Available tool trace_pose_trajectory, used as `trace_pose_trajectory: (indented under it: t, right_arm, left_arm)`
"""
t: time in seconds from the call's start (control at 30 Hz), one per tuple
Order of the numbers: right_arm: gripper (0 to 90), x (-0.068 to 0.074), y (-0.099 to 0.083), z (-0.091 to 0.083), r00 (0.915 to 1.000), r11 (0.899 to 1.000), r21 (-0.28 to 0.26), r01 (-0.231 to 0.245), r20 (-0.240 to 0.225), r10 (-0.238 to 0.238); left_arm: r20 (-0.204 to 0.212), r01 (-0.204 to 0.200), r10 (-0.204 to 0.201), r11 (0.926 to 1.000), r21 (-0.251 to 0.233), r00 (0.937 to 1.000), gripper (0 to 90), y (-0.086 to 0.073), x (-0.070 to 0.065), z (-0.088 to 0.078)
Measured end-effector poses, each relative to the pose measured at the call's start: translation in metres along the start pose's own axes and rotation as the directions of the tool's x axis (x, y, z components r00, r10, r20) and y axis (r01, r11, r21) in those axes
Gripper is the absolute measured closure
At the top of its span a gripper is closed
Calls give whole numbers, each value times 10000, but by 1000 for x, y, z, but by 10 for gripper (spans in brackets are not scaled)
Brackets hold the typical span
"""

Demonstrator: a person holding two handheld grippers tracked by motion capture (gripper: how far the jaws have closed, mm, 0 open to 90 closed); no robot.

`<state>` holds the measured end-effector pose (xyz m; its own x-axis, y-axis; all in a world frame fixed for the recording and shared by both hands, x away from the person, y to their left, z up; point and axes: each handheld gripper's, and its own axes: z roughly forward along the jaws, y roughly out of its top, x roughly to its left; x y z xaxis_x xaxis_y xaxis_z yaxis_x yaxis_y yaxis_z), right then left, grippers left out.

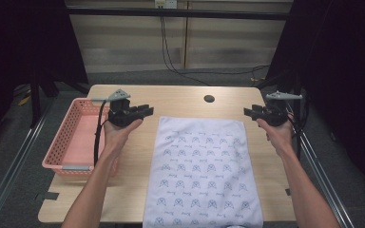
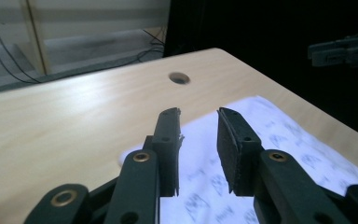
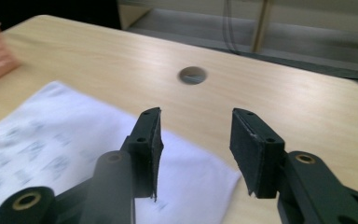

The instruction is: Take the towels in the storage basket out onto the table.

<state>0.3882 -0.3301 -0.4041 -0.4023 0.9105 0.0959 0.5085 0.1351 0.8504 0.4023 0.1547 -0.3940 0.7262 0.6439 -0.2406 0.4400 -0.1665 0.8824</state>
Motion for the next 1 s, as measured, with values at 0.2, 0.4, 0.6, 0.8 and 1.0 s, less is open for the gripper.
trace_pose_trajectory:
  t: [0.2, 0.4, 0.6, 0.8, 1.0]
  right_arm:
    - [444, 39, -46, -40, 9860, 9969, 284, 727, -1524, -676]
    - [366, 61, -93, -52, 9730, 9930, 918, 743, -2250, -520]
    - [349, 75, -124, -40, 9749, 9783, 1814, 1000, -2142, -599]
    - [397, 74, -129, -19, 9759, 9573, 2345, 1688, -1758, -1291]
    - [574, 82, -135, -22, 9729, 9402, 2706, 2071, -1585, -1687]
  left_arm:
    - [895, -324, 231, 9940, 1041, 9957, 660, -36, -29, 1]
    - [1974, -884, 499, 9775, 1915, 9791, 607, -78, -55, 3]
    - [1662, -1084, 625, 9530, 2829, 9841, 585, -112, -57, 12]
    - [1465, -1400, 945, 9293, 3417, 9847, 643, -122, -58, 31]
    - [1410, -1542, 1097, 9200, 3604, 9839, 829, -129, -61, 22]
